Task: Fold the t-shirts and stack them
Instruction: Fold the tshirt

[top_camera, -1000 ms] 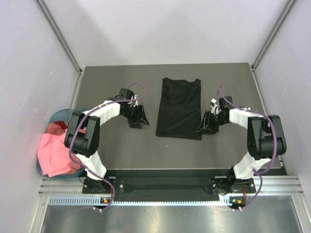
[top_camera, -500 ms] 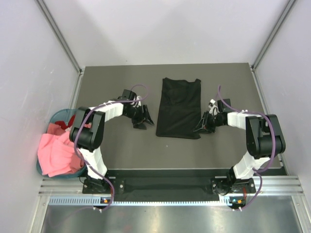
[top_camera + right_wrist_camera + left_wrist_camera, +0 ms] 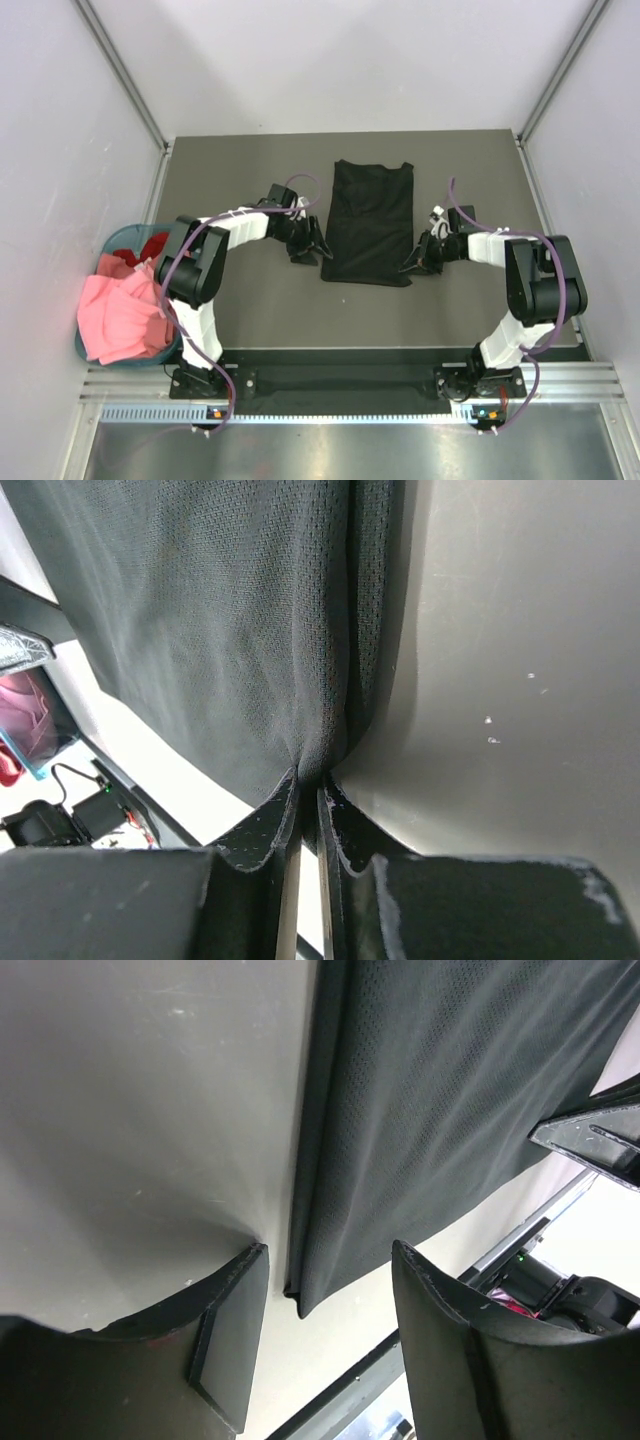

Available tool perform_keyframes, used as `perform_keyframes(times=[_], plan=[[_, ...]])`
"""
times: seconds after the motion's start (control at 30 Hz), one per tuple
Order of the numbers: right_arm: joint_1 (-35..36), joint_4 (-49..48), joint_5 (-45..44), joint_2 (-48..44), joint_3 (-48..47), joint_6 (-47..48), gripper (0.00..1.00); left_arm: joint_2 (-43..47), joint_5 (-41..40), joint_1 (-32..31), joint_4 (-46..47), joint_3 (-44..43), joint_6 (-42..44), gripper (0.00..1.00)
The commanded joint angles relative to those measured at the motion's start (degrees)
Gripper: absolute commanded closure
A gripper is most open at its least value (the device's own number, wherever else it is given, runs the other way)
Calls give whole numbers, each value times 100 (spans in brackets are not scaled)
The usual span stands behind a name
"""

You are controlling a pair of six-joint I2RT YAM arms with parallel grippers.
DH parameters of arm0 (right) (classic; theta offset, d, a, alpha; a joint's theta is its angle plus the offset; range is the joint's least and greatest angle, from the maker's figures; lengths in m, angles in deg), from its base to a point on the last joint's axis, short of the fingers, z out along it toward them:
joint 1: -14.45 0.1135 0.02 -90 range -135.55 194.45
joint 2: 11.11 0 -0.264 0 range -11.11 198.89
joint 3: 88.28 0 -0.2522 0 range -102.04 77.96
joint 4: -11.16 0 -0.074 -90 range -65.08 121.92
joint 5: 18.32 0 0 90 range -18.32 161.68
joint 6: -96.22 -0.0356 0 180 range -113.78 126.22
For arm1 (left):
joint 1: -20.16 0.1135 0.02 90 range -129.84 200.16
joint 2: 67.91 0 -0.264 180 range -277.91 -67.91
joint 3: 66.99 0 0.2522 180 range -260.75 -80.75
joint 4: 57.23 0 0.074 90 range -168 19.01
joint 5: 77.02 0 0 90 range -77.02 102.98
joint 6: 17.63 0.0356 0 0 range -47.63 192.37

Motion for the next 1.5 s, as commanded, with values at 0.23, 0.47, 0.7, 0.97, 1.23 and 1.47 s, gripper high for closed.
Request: perform_keyframes(times=[0.23,0.47,0.7,0.97,1.23,1.47], plan=[[-35,-105,-316,276,108,97,94,-446,-590,-285,124,56,-151,43],[-62,-105,-246,320,47,97,94,-525,-564,-277,361,135,-415,45],[-62,-123,-114,452,3,106,94,-534,-379,-285,862,364,-706,60],[-71,-140,-52,426,-85,158,95,-508,-352,-285,986,451,-636,100],[-71,35,-114,-31,28,378,100,53,-467,-285,1048,811,-460,100],[-71,360,36,-786,467,518,100,967,-493,-320,1170,1487,-644,100]])
